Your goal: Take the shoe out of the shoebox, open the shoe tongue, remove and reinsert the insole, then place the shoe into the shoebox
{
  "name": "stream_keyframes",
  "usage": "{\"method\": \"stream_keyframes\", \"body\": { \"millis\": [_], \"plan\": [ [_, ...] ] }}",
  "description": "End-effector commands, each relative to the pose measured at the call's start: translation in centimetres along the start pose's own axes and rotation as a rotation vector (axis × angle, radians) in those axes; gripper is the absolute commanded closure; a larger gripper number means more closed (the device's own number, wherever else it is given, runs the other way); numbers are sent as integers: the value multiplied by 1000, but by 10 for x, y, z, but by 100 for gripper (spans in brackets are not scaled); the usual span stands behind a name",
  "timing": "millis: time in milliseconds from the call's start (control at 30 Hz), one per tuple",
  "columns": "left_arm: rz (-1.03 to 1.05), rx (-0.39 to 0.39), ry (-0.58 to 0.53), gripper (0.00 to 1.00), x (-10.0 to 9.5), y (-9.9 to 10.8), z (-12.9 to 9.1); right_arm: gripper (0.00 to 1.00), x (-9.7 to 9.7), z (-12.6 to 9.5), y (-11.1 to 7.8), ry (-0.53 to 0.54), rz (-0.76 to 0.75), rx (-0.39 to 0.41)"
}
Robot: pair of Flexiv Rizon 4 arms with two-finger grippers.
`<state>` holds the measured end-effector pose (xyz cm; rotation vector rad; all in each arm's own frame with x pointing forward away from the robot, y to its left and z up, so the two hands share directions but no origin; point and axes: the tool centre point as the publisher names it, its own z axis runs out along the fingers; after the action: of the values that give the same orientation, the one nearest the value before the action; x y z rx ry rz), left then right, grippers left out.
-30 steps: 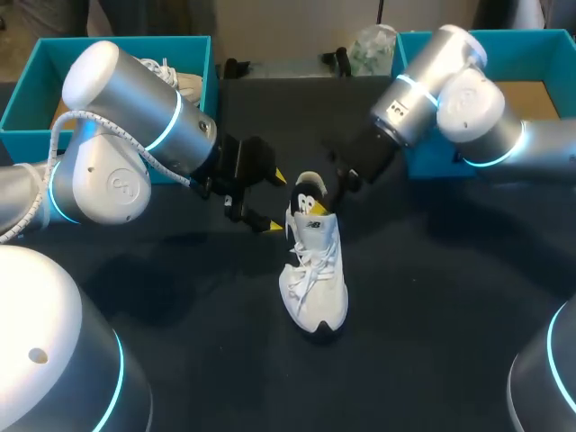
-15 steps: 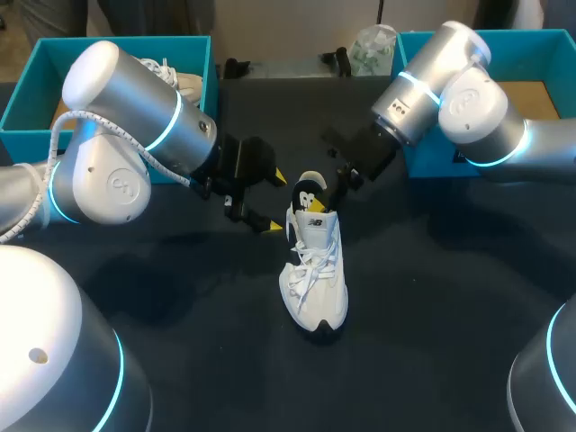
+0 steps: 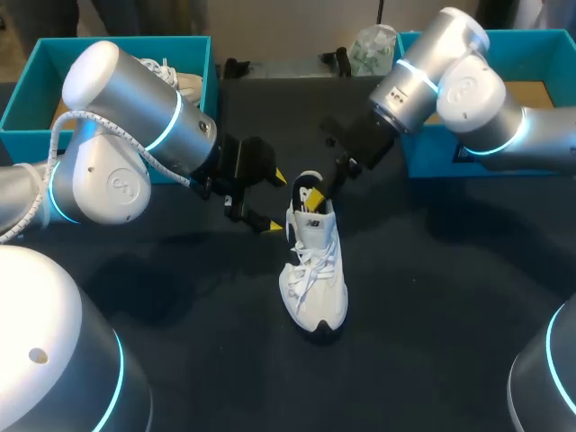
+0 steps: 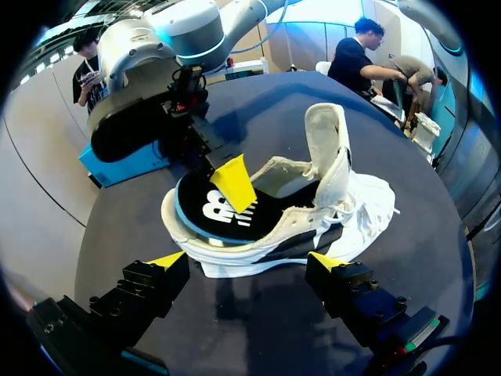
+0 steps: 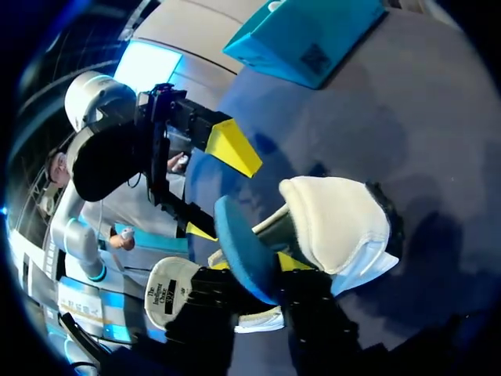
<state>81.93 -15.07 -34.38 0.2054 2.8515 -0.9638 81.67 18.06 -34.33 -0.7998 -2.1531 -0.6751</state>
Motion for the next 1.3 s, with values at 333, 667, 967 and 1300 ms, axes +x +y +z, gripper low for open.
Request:
{"method": "stream_keyframes", "body": {
  "millis": [333,667,967,1300],
  "plan": [
    [0,-4,-1,0,0,-1,0,100,-7,10,-8,23,115,105],
    [0,-4,-1,0,0,-1,0,100,-1,23,-30,39,154,111],
    [0,-4,-1,0,0,-1,0,60,6,13,-23,2,122,88],
    [0,-4,-1,0,0,-1,0,38,16,3,-15,-57,85,65]
  ]
}}
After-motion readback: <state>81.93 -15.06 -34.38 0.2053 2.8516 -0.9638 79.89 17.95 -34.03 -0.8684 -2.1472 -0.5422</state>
